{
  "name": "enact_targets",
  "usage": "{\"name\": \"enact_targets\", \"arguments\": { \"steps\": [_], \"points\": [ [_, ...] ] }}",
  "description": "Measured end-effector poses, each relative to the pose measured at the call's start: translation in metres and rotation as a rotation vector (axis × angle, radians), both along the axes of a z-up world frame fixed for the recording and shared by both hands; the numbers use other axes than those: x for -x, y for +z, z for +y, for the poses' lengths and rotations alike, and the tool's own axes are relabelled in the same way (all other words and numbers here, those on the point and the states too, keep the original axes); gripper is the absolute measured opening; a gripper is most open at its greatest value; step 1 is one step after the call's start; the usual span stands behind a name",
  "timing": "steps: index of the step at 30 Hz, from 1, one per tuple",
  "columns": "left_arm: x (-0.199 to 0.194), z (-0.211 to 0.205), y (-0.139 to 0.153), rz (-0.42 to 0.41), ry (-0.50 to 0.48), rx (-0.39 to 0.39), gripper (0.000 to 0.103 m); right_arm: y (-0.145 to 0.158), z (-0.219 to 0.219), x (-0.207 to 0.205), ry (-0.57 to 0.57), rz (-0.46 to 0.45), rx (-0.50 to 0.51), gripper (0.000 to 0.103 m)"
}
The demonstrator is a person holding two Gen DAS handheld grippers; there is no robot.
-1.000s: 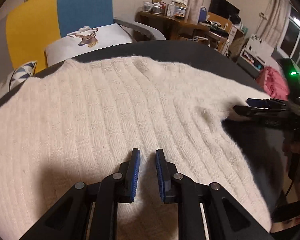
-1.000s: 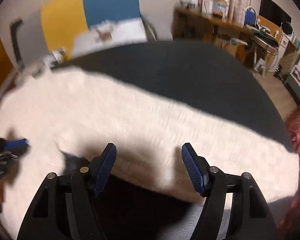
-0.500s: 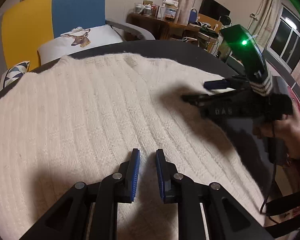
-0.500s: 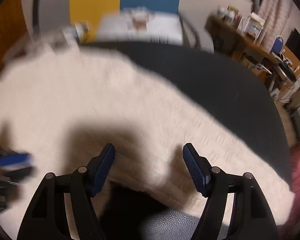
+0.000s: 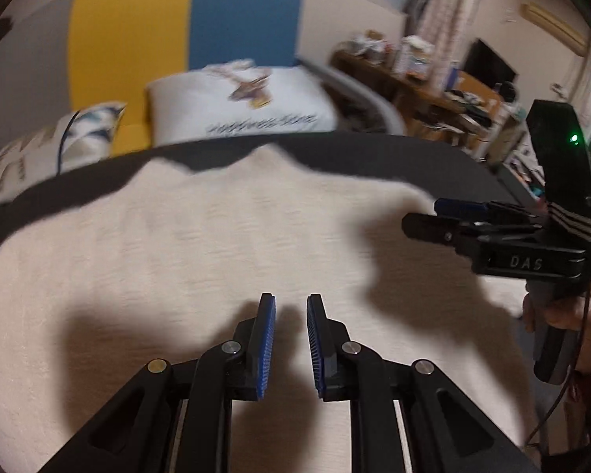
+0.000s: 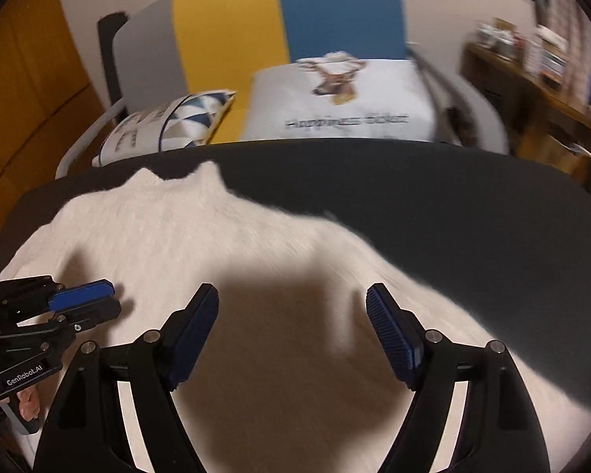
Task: Fold clothes
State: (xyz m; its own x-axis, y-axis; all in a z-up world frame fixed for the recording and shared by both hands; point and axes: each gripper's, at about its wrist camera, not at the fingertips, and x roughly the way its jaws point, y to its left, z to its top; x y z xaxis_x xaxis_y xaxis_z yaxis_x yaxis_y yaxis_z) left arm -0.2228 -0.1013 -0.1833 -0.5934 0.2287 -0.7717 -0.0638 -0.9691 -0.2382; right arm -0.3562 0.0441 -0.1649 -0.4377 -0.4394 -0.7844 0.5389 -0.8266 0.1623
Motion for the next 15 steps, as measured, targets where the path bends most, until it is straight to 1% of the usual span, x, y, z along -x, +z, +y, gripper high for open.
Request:
{"name": "enact_targets", "arguments": {
  "steps": [1, 2, 4, 5, 6, 8, 10, 11, 12, 13, 15],
  "points": [
    [0.004, -0.007, -0.003, -0.005, 0.014, 0.002, 0.015, -0.006, -0.006, 0.006, 0.011, -0.009, -0.002, 0.080],
    [0.007, -0.014, -0.006, -0.011, 0.029, 0.005, 0.015, -0.014, -0.010, 0.012, 0.012, -0.014, -0.024, 0.079],
    [0.008, -0.023, -0.005, -0.009, 0.047, -0.024, 0.015, -0.027, -0.007, 0.020, -0.009, -0.003, -0.080, 0.079],
    [0.007, -0.027, -0.004, -0.005, 0.054, -0.044, 0.016, -0.025, -0.003, 0.018, -0.011, 0.012, -0.071, 0.079],
    [0.006, -0.031, -0.002, -0.002, 0.061, -0.064, 0.016, -0.024, -0.002, 0.018, -0.011, 0.007, -0.070, 0.079],
    [0.004, -0.046, 0.003, 0.003, 0.087, -0.084, 0.016, -0.019, -0.002, 0.017, -0.017, -0.004, -0.097, 0.079],
    [-0.001, -0.066, 0.010, 0.024, 0.125, -0.061, 0.016, -0.009, -0.008, 0.015, -0.040, -0.005, -0.134, 0.079],
    [-0.003, -0.075, 0.012, 0.030, 0.144, -0.043, 0.016, -0.001, -0.013, 0.010, -0.032, 0.021, -0.128, 0.079],
    [-0.003, -0.083, 0.013, 0.032, 0.162, -0.019, 0.016, 0.006, -0.020, 0.006, -0.006, 0.031, -0.102, 0.080],
    [-0.004, -0.093, 0.012, 0.029, 0.184, 0.008, 0.016, 0.009, -0.030, 0.003, 0.024, 0.022, -0.071, 0.080],
    [-0.003, -0.109, 0.002, -0.009, 0.217, 0.043, 0.016, 0.014, -0.050, -0.005, 0.075, 0.000, -0.023, 0.080]
  ]
}}
